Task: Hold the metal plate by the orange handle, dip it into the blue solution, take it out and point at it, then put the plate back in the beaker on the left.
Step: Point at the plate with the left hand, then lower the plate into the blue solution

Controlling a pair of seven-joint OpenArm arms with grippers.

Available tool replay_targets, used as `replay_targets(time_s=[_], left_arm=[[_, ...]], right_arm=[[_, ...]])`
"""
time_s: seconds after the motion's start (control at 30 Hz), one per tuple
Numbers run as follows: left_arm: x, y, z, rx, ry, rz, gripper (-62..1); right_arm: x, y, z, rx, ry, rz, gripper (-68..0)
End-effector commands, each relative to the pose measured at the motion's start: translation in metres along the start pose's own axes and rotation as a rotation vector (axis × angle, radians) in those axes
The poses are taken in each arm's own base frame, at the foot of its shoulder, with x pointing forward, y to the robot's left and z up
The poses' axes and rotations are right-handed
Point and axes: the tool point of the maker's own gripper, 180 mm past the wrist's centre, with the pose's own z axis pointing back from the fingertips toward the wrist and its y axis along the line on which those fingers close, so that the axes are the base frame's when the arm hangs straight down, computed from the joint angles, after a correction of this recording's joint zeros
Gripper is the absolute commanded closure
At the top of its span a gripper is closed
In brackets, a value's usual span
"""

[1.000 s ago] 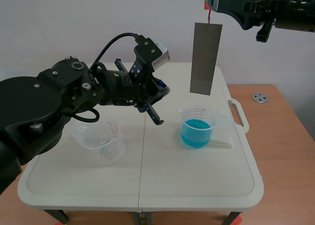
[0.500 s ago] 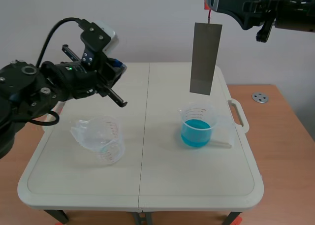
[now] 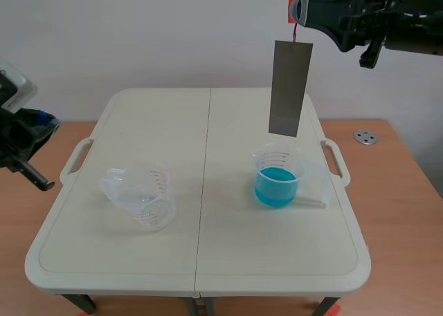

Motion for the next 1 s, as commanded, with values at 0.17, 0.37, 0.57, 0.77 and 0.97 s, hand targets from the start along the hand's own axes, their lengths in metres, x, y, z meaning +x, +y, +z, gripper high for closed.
replay_targets(time_s=[0.17,0.37,0.57,0.77,0.97], left_arm=[[-0.05,0.022,0.048,0.032,0.137,-0.018,-6.0],[-0.091,0.04,0.096,0.101,0.256,-0.046,-6.0],[-0.127,0.032,0.145,0.082,0.371,-0.047,-6.0],[-0.163,0.006,0.188,0.033,0.502,-0.004,-6.0],[-0.199,-0.021,0.231,0.033,0.623,0.084,-6.0]], right_arm=[[0.004,-0.001,0.002,0.002,-0.022,0.012,-1.4],[-0.008,-0.008,0.001,-0.015,-0.011,-0.019,-1.4],[-0.027,-0.013,-0.004,-0.037,0.014,-0.05,-1.4],[-0.047,-0.021,-0.008,-0.067,0.04,-0.087,-1.4],[-0.069,-0.028,-0.009,-0.099,0.071,-0.122,-1.4]])
